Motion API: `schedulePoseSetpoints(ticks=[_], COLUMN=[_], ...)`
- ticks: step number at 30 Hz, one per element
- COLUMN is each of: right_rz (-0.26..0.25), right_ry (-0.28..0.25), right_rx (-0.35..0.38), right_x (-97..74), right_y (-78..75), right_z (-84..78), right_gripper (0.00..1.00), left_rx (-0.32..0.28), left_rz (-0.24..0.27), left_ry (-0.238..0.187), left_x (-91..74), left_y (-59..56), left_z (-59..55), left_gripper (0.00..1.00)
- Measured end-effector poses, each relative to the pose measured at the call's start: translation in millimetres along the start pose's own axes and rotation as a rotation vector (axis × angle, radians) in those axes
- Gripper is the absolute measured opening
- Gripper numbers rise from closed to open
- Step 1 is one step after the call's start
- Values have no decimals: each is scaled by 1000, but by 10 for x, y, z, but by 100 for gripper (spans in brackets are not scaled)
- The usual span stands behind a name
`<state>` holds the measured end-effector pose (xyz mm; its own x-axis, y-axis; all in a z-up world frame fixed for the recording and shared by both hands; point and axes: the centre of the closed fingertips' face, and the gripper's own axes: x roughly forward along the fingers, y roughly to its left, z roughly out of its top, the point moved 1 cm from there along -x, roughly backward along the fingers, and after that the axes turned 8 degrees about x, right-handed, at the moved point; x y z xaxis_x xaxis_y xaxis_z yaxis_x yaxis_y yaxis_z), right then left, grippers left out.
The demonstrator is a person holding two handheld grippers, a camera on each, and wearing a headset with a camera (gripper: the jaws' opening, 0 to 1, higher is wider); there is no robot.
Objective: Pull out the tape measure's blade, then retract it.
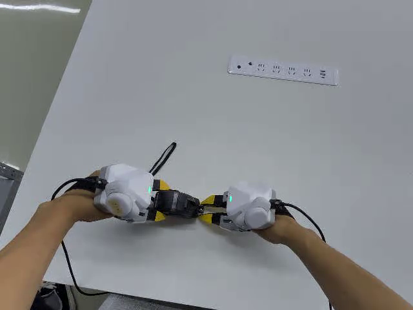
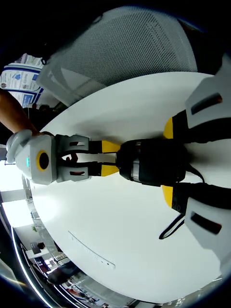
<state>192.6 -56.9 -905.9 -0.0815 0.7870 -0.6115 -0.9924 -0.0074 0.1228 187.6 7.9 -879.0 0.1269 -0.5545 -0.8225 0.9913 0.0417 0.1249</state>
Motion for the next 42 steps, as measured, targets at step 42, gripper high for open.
schedulePoseSetpoints(ticks=[42], right_rz=[-3], right_ry=[3], right_rx=[3], right_x=[-131], right_y=[7], right_z=[-90], right_gripper=[9], left_rx=[-5], left_rz=[-12], left_ry=[8], left_x=[-1], left_y=[-14], left_z=[15], left_gripper=[27])
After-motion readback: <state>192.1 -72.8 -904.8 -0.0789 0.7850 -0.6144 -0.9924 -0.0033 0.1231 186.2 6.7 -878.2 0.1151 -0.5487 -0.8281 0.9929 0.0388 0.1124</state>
